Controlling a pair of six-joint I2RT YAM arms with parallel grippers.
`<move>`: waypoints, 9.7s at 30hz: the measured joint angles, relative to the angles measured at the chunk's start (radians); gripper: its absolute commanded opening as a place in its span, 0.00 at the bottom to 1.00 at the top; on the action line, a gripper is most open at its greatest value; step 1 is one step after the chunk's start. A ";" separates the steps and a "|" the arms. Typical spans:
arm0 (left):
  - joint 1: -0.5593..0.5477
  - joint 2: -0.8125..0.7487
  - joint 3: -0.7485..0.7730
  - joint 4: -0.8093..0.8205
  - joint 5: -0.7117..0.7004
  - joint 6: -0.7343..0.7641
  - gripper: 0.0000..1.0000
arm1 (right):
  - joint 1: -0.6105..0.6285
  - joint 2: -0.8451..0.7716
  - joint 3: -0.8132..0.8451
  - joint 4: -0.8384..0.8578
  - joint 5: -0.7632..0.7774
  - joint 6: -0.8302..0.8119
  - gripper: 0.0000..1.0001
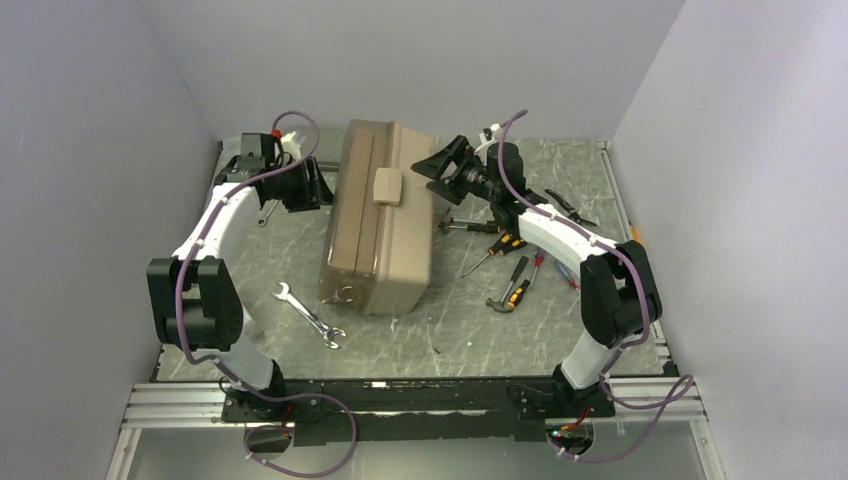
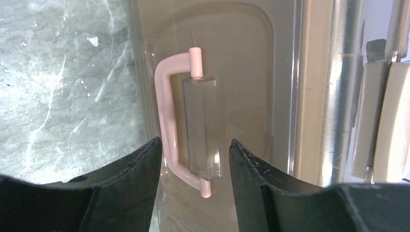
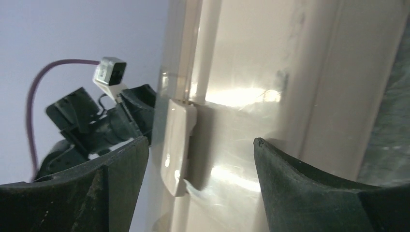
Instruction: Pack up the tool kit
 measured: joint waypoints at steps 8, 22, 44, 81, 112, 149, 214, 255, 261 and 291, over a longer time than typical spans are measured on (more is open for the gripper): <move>-0.034 -0.013 -0.003 -0.019 -0.017 -0.002 0.58 | -0.016 -0.007 0.054 -0.146 0.023 -0.178 0.61; -0.129 -0.021 0.043 -0.076 -0.053 -0.021 0.57 | -0.025 -0.056 0.048 -0.252 0.135 -0.354 0.66; -0.193 -0.044 0.049 -0.060 -0.087 -0.107 0.56 | -0.101 -0.057 -0.056 -0.202 0.082 -0.382 0.21; -0.346 0.029 0.261 -0.012 0.017 -0.181 0.83 | -0.029 0.108 -0.123 -0.423 -0.022 -0.397 0.39; -0.300 -0.700 -0.484 0.058 -0.307 -0.349 0.91 | -0.023 -0.426 -0.386 -0.702 0.115 -0.558 0.35; -0.094 -0.361 -0.019 -0.048 -0.287 -0.069 0.98 | 0.299 -0.083 -0.140 -0.500 0.069 -0.410 0.37; -0.374 0.064 0.427 -0.394 -0.393 0.135 0.00 | 0.033 -0.297 -0.237 -0.344 0.010 -0.357 0.47; 0.403 -0.083 -0.132 -0.066 0.249 -0.102 0.86 | 0.093 -0.088 -0.338 0.163 -0.074 -0.068 0.40; 0.425 -0.073 -0.172 0.022 0.299 -0.146 0.84 | 0.095 -0.044 -0.344 0.181 -0.058 -0.032 0.10; 0.206 -0.031 -0.426 0.496 0.161 -0.367 0.76 | 0.110 0.008 -0.187 -0.027 -0.060 -0.125 0.04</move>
